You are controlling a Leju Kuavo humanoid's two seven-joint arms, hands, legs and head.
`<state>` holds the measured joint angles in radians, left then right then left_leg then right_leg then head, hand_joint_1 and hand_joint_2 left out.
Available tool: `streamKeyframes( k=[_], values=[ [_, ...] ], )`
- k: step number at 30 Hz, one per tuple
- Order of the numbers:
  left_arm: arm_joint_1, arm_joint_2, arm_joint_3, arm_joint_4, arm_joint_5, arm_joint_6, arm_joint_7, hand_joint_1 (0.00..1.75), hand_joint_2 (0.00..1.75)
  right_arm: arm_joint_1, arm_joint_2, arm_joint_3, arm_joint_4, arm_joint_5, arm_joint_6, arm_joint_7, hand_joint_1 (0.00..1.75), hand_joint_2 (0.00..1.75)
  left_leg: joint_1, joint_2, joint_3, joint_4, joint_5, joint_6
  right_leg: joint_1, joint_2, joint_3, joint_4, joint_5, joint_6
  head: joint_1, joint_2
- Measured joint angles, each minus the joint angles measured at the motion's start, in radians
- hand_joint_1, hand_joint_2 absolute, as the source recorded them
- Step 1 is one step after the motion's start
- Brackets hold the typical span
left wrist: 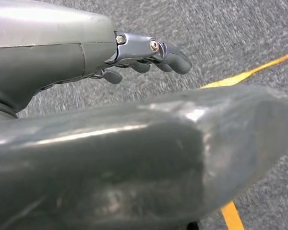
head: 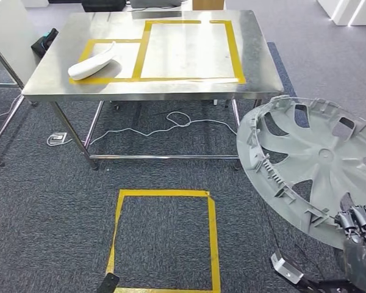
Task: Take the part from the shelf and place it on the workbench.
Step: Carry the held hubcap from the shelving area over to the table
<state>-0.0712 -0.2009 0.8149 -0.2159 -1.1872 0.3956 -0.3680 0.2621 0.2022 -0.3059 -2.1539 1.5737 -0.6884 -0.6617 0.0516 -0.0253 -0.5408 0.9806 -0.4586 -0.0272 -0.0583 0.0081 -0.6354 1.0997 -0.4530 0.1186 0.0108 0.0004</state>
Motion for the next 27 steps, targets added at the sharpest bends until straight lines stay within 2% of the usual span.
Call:
streamKeyframes(
  k=[1, 2, 3, 4, 5, 6, 7, 8, 9, 10, 11, 12, 13, 14, 15, 16, 17, 18, 20, 21, 22, 23, 24, 25, 27],
  values=[
    [0.000, 0.003, 0.000, 0.000, 0.000, 0.000, 0.002, 0.00, 0.00, 0.000, 0.000, 0.000, 0.003, 0.000, 0.000, 0.000, 1.75, 1.75, 0.003, -0.001, -0.002, 0.011, -0.011, -0.014, -0.003, 0.005, 0.017, -0.031, -0.005, -0.003, 0.003, 0.000],
    [0.000, 0.005, 0.000, 0.000, 0.000, 0.001, 0.003, 0.00, 0.00, 0.001, 0.000, -0.001, 0.005, 0.000, -0.001, 0.000, 1.75, 1.75, 0.004, -0.002, -0.004, 0.020, -0.022, -0.024, -0.003, 0.011, 0.022, -0.038, -0.020, -0.011, 0.005, 0.000],
    [0.000, 0.008, 0.000, 0.000, 0.000, 0.002, 0.005, 0.00, 0.00, 0.002, 0.000, -0.003, 0.008, 0.000, -0.001, -0.001, 1.75, 1.75, 0.004, -0.002, -0.003, 0.024, -0.030, -0.030, -0.001, 0.013, 0.023, -0.031, -0.036, -0.030, 0.005, 0.000],
    [0.001, 0.007, 0.000, 0.000, 0.000, 0.002, 0.006, 0.00, 0.00, 0.005, 0.000, -0.005, 0.009, 0.000, -0.002, -0.002, 1.75, 1.75, 0.003, -0.002, -0.001, 0.028, -0.032, -0.035, 0.000, 0.012, 0.029, -0.025, -0.039, -0.046, -0.001, 0.000],
    [0.000, 0.006, 0.000, 0.000, 0.001, 0.003, 0.007, 0.00, 0.00, 0.007, 0.000, -0.007, 0.010, 0.000, -0.002, -0.002, 1.75, 1.75, 0.002, 0.001, -0.005, 0.046, -0.018, -0.039, 0.001, 0.013, 0.037, -0.025, -0.039, -0.053, -0.009, 0.000],
    [-0.002, 0.005, 0.000, 0.000, 0.001, 0.004, 0.008, 0.00, 0.00, 0.008, 0.000, -0.009, 0.011, 0.001, -0.002, -0.002, 1.75, 1.75, 0.001, 0.006, -0.024, 0.085, 0.005, -0.040, 0.004, 0.012, 0.049, -0.031, -0.042, -0.060, -0.015, 0.000],
    [-0.004, 0.005, 0.000, 0.000, 0.001, 0.005, 0.008, 0.00, 0.00, 0.009, 0.000, -0.011, 0.011, 0.000, -0.002, -0.003, 1.75, 1.75, -0.002, 0.011, -0.059, 0.140, 0.026, -0.040, 0.007, 0.011, 0.064, -0.042, -0.046, -0.066, -0.020, 0.000],
    [-0.005, 0.004, 0.000, 0.000, 0.001, 0.006, 0.009, 0.00, 0.00, 0.009, 0.000, -0.013, 0.011, 0.000, -0.002, -0.003, 1.75, 1.75, -0.007, 0.017, -0.106, 0.207, 0.032, -0.037, 0.010, 0.010, 0.083, -0.056, -0.051, -0.072, -0.024, 0.000],
    [-0.005, 0.004, 0.000, 0.000, 0.002, 0.006, 0.009, 0.00, 0.00, 0.008, 0.000, -0.014, 0.011, 0.000, -0.002, -0.004, 1.75, 1.75, -0.012, 0.020, -0.155, 0.265, 0.013, -0.031, 0.013, 0.008, 0.104, -0.071, -0.058, -0.078, -0.025, 0.000],
    [-0.003, 0.003, 0.000, 0.000, 0.002, 0.006, 0.010, 0.00, 0.00, 0.008, 0.000, -0.014, 0.011, 0.000, -0.002, -0.005, 1.75, 1.75, -0.017, 0.021, -0.195, 0.301, -0.027, -0.025, 0.015, 0.008, 0.127, -0.085, -0.066, -0.082, -0.026, 0.000],
    [0.000, 0.003, 0.000, 0.000, 0.002, 0.006, 0.010, 0.00, 0.00, 0.008, 0.000, -0.014, 0.011, 0.000, -0.002, -0.006, 1.75, 1.75, -0.022, 0.021, -0.225, 0.314, -0.073, -0.018, 0.017, 0.010, 0.153, -0.097, -0.077, -0.085, -0.026, 0.000],
    [0.002, 0.003, 0.000, 0.000, 0.003, 0.006, 0.011, 0.00, 0.00, 0.009, 0.000, -0.014, 0.012, 0.000, -0.002, -0.007, 1.75, 1.75, -0.029, 0.021, -0.242, 0.300, -0.110, -0.010, 0.019, 0.011, 0.181, -0.109, -0.089, -0.086, -0.026, 0.000],
    [0.003, 0.003, 0.000, 0.000, 0.003, 0.007, 0.012, 0.00, 0.00, 0.010, 0.000, -0.014, 0.012, 0.000, -0.002, -0.008, 1.75, 1.75, -0.036, 0.021, -0.249, 0.267, -0.125, -0.001, 0.021, 0.013, 0.209, -0.120, -0.103, -0.087, -0.026, 0.000],
    [0.005, 0.003, 0.000, 0.000, 0.003, 0.007, 0.012, 0.00, 0.00, 0.010, 0.000, -0.014, 0.012, 0.000, -0.002, -0.008, 1.75, 1.75, -0.044, 0.020, -0.249, 0.214, -0.100, 0.010, 0.022, 0.014, 0.237, -0.132, -0.118, -0.087, -0.027, 0.000],
    [0.008, 0.004, 0.000, 0.000, 0.003, 0.007, 0.012, 0.00, 0.00, 0.010, 0.000, -0.014, 0.012, 0.000, -0.002, -0.008, 1.75, 1.75, -0.054, 0.021, -0.245, 0.146, -0.024, 0.025, 0.023, 0.014, 0.263, -0.144, -0.133, -0.086, -0.028, 0.000],
    [0.011, 0.005, 0.001, 0.000, 0.003, 0.008, 0.012, 0.00, 0.00, 0.009, 0.000, -0.014, 0.013, 0.000, -0.002, -0.008, 1.75, 1.75, -0.064, 0.021, -0.239, 0.075, 0.068, 0.038, 0.025, 0.017, 0.284, -0.156, -0.148, -0.084, -0.030, 0.000],
    [0.014, 0.004, 0.001, 0.000, 0.004, 0.008, 0.014, 0.00, 0.00, 0.009, 0.000, -0.014, 0.014, 0.001, -0.002, -0.008, 1.75, 1.75, -0.071, 0.020, -0.232, 0.018, 0.149, 0.047, 0.029, 0.019, 0.307, -0.172, -0.165, -0.083, -0.032, 0.000],
    [0.016, 0.004, 0.001, 0.000, 0.004, 0.009, 0.014, 0.00, 0.00, 0.009, 0.000, -0.014, 0.014, 0.001, -0.002, -0.008, 1.75, 1.75, -0.074, 0.018, -0.222, -0.022, 0.194, 0.050, 0.033, 0.021, 0.336, -0.187, -0.173, -0.080, -0.033, 0.000],
    [0.013, 0.000, 0.001, 0.001, 0.004, 0.012, 0.016, 0.00, 0.00, 0.010, 0.000, -0.015, 0.014, 0.001, -0.002, -0.007, 1.75, 1.75, -0.071, 0.013, -0.192, -0.044, 0.184, 0.044, 0.041, 0.023, 0.368, -0.179, -0.153, -0.073, -0.035, 0.000],
    [0.009, 0.000, 0.001, 0.001, 0.004, 0.013, 0.017, 0.00, 0.00, 0.009, 0.000, -0.015, 0.015, 0.001, -0.002, -0.007, 1.75, 1.75, -0.069, 0.011, -0.171, -0.047, 0.171, 0.045, 0.043, 0.018, 0.359, -0.133, -0.126, -0.070, -0.034, 0.000],
    [0.006, -0.001, 0.001, 0.001, 0.004, 0.014, 0.018, 0.00, 0.00, 0.007, 0.000, -0.016, 0.015, 0.001, -0.002, -0.007, 1.75, 1.75, -0.069, 0.010, -0.147, -0.047, 0.160, 0.049, 0.044, 0.012, 0.320, -0.064, -0.109, -0.068, -0.031, 0.000],
    [0.005, -0.001, 0.001, 0.001, 0.004, 0.015, 0.019, 0.00, 0.00, 0.004, 0.000, -0.015, 0.015, 0.000, -0.002, -0.008, 1.75, 1.75, -0.070, 0.008, -0.123, -0.047, 0.145, 0.055, 0.045, 0.005, 0.269, 0.013, -0.112, -0.068, -0.030, 0.000],
    [0.004, -0.001, 0.001, 0.001, 0.004, 0.016, 0.020, 0.00, 0.00, 0.003, 0.000, -0.015, 0.016, 0.000, -0.002, -0.008, 1.75, 1.75, -0.073, 0.008, -0.100, -0.047, 0.124, 0.060, 0.048, 0.000, 0.215, 0.079, -0.137, -0.069, -0.027, 0.000],
    [0.005, -0.002, 0.001, 0.001, 0.004, 0.016, 0.021, 0.00, 0.00, 0.003, 0.000, -0.015, 0.017, 0.000, -0.002, -0.008, 1.75, 1.75, -0.077, 0.008, -0.076, -0.047, 0.103, 0.066, 0.052, -0.001, 0.163, 0.121, -0.185, -0.072, -0.026, 0.000],
    [0.008, -0.002, 0.001, 0.001, 0.004, 0.016, 0.023, 0.00, 0.00, 0.004, 0.000, -0.015, 0.019, 0.000, -0.002, -0.008, 1.75, 1.75, -0.088, 0.006, -0.020, -0.047, 0.060, 0.076, 0.064, -0.001, 0.083, 0.132, -0.292, -0.083, -0.024, 0.000]
  ],
)
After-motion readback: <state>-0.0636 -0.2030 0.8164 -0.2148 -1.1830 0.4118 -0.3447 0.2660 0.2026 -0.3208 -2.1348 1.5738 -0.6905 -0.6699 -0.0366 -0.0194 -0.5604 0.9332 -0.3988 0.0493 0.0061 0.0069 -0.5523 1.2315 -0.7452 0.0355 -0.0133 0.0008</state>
